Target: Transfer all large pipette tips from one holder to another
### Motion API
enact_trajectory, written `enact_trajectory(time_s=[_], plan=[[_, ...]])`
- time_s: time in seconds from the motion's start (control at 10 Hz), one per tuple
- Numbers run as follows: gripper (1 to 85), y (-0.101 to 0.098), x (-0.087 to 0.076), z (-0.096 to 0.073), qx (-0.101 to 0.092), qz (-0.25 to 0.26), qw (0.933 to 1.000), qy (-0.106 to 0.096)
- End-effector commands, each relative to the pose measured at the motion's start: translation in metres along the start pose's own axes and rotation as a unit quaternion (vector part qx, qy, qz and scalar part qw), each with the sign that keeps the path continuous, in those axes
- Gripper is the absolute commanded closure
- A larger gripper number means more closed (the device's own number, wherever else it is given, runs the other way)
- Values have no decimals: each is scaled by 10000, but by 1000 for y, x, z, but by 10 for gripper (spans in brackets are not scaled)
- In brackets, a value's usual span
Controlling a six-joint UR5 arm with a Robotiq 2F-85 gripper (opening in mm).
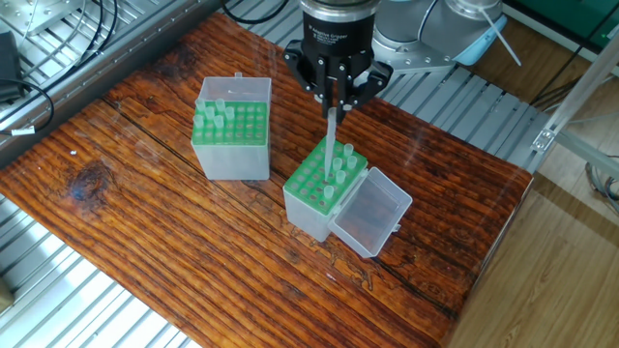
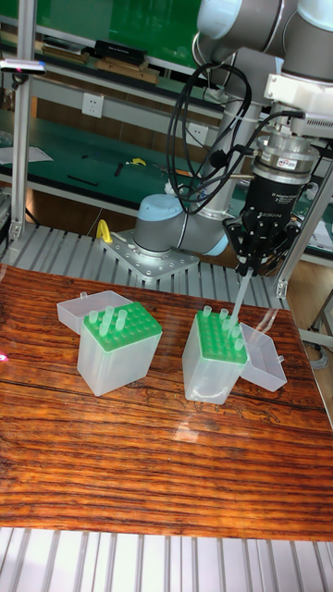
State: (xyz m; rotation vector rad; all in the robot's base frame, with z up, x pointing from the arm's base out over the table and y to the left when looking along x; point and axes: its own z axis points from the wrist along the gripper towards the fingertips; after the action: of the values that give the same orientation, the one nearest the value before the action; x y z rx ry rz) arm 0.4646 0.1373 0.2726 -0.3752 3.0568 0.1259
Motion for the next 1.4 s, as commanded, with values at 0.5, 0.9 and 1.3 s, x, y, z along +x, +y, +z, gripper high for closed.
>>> enact_trajectory(time_s=[0.5,0.9,1.3], plan=[[647,0,-6,5,-27,16,10000,-43],[640,3,-8,9,-89,34,10000,-18],[523,5,-12,13,-165,-47,9998,-30]])
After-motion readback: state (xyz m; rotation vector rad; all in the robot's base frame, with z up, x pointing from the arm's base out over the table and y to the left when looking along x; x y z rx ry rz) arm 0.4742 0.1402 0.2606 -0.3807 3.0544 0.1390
